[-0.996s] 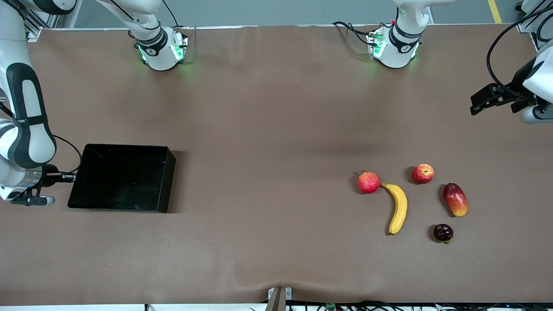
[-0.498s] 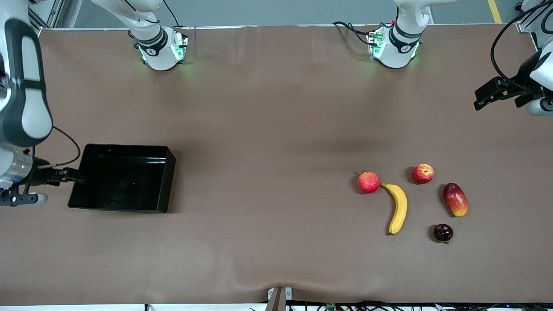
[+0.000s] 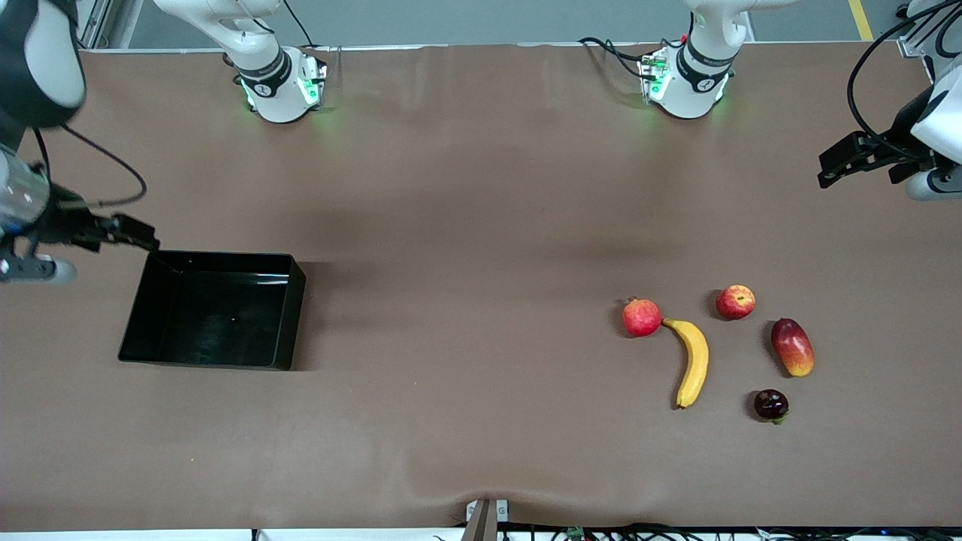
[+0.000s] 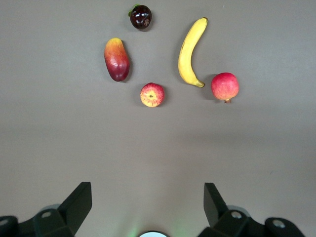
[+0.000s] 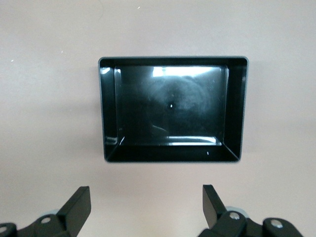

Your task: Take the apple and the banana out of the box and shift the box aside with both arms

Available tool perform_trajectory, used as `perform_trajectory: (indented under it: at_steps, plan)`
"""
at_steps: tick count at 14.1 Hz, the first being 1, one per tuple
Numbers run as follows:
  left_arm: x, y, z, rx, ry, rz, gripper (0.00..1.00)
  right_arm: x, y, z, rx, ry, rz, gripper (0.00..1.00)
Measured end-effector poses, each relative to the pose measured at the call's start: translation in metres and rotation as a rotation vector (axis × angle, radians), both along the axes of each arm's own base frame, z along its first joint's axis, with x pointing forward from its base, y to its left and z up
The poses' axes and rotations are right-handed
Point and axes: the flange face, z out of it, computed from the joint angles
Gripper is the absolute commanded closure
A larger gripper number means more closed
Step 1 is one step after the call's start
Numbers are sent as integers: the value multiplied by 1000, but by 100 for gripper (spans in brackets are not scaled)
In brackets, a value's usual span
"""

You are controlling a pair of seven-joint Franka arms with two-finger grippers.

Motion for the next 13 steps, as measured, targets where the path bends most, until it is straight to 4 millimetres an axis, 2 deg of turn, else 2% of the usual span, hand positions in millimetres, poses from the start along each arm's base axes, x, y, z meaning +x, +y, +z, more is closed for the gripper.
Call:
perform_trajectory:
  at_steps: [3,5,13]
  plan:
    - [-2,0,2,1,0,-1,0,-21,-8,26,-1,26,-20,0]
    - [-3,-2,2,1,3,-4,0,-26,-16,39,0,31,-34,0]
    - [-7,-15,7,2,-2,-26,0,-42,-21,70,0,7,-45,0]
